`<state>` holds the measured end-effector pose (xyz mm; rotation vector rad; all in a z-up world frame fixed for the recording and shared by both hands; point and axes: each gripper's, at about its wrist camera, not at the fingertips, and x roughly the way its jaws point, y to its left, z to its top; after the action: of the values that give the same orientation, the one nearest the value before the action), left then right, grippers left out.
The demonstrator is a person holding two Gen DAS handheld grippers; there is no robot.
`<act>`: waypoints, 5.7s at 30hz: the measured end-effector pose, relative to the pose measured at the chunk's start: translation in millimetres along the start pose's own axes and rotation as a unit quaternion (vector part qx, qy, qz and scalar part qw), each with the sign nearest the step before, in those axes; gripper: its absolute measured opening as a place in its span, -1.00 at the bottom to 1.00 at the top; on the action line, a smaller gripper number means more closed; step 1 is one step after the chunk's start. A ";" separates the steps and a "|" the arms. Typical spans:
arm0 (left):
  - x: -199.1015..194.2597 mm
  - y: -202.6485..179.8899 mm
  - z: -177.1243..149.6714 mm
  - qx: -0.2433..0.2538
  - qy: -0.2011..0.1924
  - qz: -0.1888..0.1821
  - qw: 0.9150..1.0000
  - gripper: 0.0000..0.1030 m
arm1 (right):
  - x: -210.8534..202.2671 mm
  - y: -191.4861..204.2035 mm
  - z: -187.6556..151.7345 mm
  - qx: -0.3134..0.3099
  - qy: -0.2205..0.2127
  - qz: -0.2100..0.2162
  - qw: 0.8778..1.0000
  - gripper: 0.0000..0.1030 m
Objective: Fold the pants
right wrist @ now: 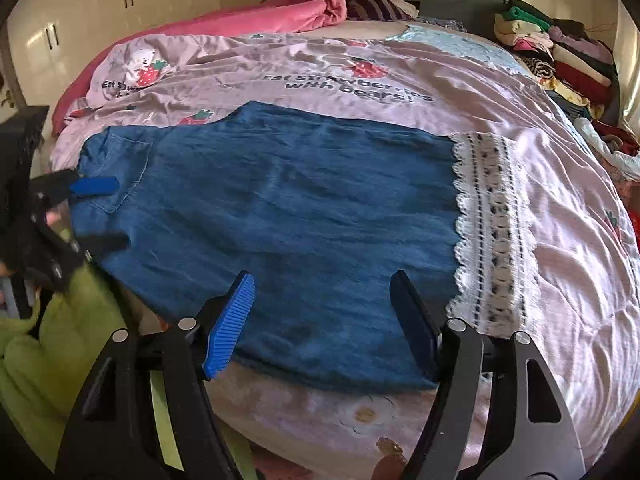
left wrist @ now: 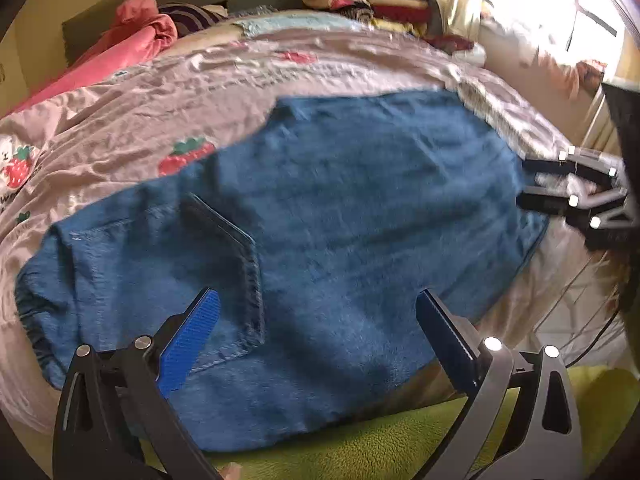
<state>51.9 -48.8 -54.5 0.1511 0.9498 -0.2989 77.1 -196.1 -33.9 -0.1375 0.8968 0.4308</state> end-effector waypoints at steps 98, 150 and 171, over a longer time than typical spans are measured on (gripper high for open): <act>111.9 -113.0 218.7 0.157 -0.010 -0.108 0.982 0.91 | -27.1 -118.6 -39.1 0.202 -0.010 -0.022 0.979 0.69; 66.5 41.2 151.5 -0.098 -0.072 -0.233 0.965 -0.35 | 4.4 74.5 61.5 -0.072 -0.023 0.124 0.989 -0.62; 41.9 110.6 87.3 -0.217 -0.051 -0.238 0.946 0.49 | 0.8 135.3 22.3 -0.149 0.022 0.130 0.980 -0.28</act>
<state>177.5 25.9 -39.0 -0.5019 0.9193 -0.5268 37.2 -66.7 -12.2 -0.3076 0.8939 0.8078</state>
